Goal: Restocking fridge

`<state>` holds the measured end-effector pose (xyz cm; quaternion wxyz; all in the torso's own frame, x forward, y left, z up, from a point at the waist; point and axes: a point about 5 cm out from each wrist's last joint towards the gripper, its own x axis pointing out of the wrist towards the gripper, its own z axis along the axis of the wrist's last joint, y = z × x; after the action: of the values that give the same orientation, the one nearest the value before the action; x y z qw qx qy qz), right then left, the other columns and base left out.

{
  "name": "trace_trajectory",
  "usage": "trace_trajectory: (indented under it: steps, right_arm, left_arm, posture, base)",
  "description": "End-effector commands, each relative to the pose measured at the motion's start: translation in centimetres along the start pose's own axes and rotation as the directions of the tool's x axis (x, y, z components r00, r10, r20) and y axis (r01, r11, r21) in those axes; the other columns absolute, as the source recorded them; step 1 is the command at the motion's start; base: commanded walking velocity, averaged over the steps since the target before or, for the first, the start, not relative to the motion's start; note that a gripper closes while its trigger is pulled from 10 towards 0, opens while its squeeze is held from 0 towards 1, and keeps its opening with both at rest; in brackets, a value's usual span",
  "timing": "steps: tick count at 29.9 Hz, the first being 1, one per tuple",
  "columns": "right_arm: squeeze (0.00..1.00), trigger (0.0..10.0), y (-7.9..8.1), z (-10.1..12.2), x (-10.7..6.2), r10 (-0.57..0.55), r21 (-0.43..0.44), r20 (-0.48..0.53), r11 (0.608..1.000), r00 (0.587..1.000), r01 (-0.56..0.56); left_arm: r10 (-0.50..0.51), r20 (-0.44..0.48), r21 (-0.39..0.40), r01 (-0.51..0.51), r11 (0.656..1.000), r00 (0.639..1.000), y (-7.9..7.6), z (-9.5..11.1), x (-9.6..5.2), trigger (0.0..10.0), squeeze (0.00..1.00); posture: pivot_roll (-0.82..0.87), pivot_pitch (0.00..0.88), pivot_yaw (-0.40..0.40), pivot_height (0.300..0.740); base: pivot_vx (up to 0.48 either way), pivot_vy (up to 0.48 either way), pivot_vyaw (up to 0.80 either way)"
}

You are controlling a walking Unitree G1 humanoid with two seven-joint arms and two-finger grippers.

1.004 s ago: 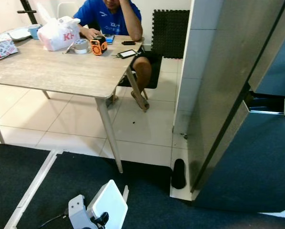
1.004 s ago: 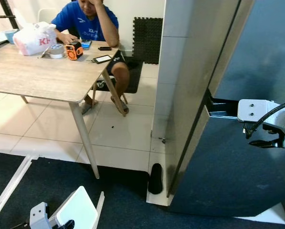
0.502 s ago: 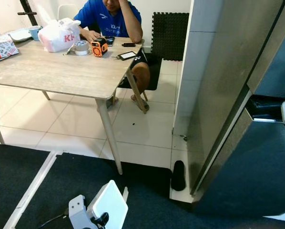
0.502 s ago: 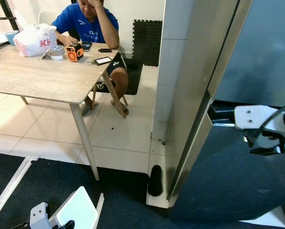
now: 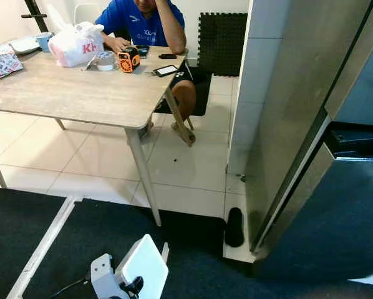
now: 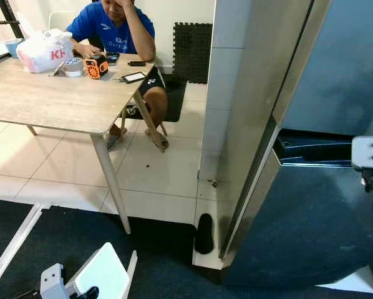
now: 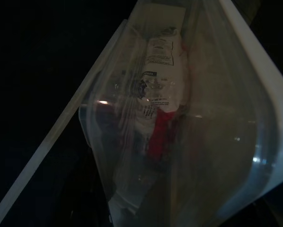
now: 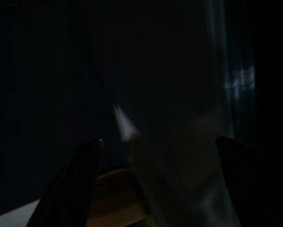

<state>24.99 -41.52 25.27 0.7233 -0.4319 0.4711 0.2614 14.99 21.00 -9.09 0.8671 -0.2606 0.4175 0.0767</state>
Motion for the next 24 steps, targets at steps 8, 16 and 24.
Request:
trace_trajectory:
  steps: [8,16,24]
  right_arm:
    - [0.0,10.0,0.8,0.0,1.2,0.023,0.15,0.28,0.986,0.96,-0.068]
    - [0.0,10.0,6.1,-4.0,8.6,0.112,0.39,0.158,0.906,0.981,-0.166]
    - [0.0,10.0,11.3,-4.9,14.3,0.108,0.521,0.106,0.841,0.988,-0.148]
  left_arm:
    - [-0.006,-0.039,-0.011,0.005,1.0,0.999,0.0,-0.9,-0.1,10.0,0.0]
    - [-0.009,-0.034,-0.012,0.008,1.0,0.999,0.0,-0.7,-0.1,10.0,0.0]
    - [-0.006,-0.02,-0.008,0.006,1.0,1.0,0.0,-0.1,0.0,10.0,0.0]
  posture:
    - [-0.1,0.0,0.002,0.74]
    - [-0.09,0.0,-0.001,0.74]
    - [-0.09,0.0,0.001,0.74]
  base:
    - [0.0,0.0,0.0]
    - [0.0,0.0,0.0]
    - [0.0,0.0,0.0]
